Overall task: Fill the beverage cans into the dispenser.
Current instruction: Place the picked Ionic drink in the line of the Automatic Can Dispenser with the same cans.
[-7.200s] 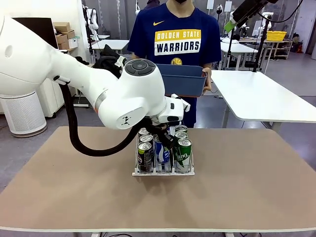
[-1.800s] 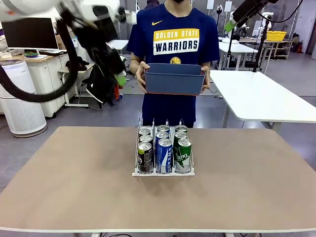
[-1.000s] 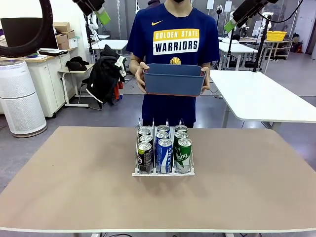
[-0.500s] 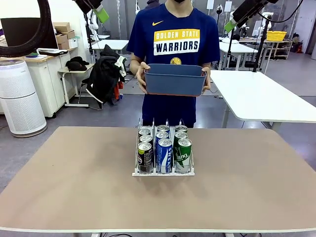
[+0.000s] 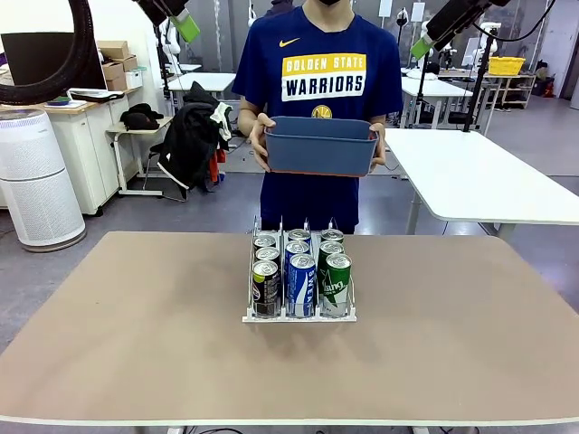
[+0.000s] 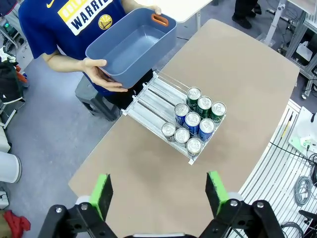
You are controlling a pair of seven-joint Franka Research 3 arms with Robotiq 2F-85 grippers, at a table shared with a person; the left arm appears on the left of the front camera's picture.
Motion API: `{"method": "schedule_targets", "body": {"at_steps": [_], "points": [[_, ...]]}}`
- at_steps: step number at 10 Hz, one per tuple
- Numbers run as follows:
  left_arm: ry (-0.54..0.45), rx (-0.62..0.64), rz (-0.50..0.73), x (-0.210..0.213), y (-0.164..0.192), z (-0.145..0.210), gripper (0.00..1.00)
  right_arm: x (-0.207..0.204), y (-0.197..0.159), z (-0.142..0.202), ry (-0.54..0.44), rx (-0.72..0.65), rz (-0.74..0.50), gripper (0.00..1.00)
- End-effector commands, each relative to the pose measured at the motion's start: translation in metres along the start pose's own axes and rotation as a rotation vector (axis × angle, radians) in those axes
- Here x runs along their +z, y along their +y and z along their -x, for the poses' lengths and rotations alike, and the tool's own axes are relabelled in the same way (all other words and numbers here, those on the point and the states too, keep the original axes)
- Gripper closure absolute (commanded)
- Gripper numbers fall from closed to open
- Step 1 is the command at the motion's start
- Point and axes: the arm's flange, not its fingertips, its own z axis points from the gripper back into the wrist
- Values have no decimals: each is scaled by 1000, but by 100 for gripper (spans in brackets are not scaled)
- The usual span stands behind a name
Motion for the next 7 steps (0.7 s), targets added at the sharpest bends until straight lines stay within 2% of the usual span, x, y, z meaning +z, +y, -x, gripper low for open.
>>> {"method": "schedule_targets", "body": {"at_steps": [1,7], "points": [[1,2,1,0,2,0,0,1,1,0,-3,1,-2,0],[1,2,1,0,2,0,0,1,1,0,-3,1,-2,0]]}}
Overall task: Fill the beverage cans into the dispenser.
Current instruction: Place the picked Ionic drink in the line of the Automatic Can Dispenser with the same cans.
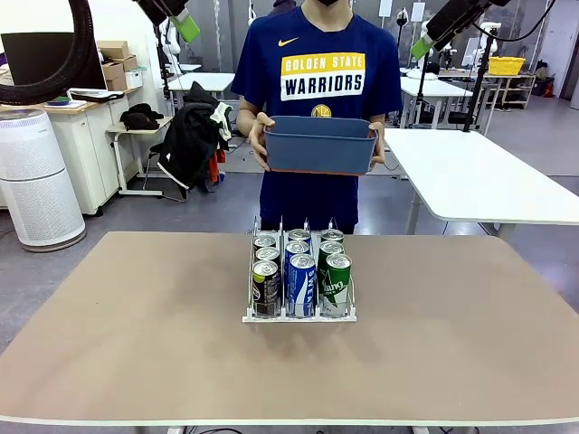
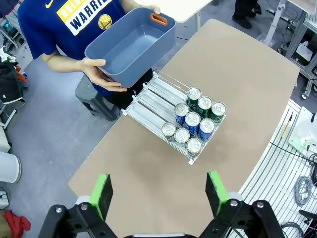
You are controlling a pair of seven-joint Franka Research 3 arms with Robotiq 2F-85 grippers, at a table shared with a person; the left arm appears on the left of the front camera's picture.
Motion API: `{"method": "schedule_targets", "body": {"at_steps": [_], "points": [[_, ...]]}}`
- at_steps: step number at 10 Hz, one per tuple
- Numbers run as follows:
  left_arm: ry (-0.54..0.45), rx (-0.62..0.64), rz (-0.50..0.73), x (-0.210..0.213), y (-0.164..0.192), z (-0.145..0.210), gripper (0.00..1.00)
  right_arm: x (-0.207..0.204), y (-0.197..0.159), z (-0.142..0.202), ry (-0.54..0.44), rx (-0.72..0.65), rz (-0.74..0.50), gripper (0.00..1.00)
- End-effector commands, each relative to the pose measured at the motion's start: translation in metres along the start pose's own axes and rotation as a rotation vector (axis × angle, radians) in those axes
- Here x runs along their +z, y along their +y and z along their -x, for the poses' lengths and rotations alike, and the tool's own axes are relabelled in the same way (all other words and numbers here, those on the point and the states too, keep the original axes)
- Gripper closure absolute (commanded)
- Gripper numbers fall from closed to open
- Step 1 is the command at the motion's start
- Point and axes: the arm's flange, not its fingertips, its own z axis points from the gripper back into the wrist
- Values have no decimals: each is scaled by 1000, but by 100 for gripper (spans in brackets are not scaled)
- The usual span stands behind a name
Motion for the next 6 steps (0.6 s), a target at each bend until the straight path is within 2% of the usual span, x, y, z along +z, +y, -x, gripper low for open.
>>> {"method": "schedule_targets", "body": {"at_steps": [1,6], "points": [[1,2,1,0,2,0,0,1,1,0,-3,1,-2,0],[1,2,1,0,2,0,0,1,1,0,-3,1,-2,0]]}}
